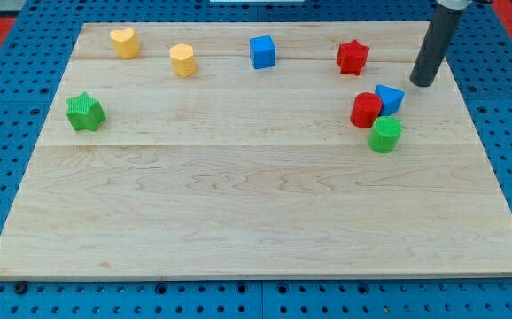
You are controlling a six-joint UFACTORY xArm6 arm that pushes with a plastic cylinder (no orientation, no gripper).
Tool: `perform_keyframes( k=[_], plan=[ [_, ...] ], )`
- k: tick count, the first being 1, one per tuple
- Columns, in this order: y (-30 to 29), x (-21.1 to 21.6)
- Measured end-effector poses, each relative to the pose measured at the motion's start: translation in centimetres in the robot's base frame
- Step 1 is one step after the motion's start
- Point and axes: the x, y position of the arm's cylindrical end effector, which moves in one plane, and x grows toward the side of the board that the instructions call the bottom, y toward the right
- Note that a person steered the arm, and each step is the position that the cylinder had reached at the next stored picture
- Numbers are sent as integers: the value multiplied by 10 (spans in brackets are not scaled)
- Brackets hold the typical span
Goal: Push blue cube to the top center
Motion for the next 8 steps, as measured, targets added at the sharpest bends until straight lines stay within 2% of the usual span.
perform_keyframes(
  k=[2, 4, 8],
  plan=[
    [-138, 1],
    [-185, 1],
    [-184, -33]
  ],
)
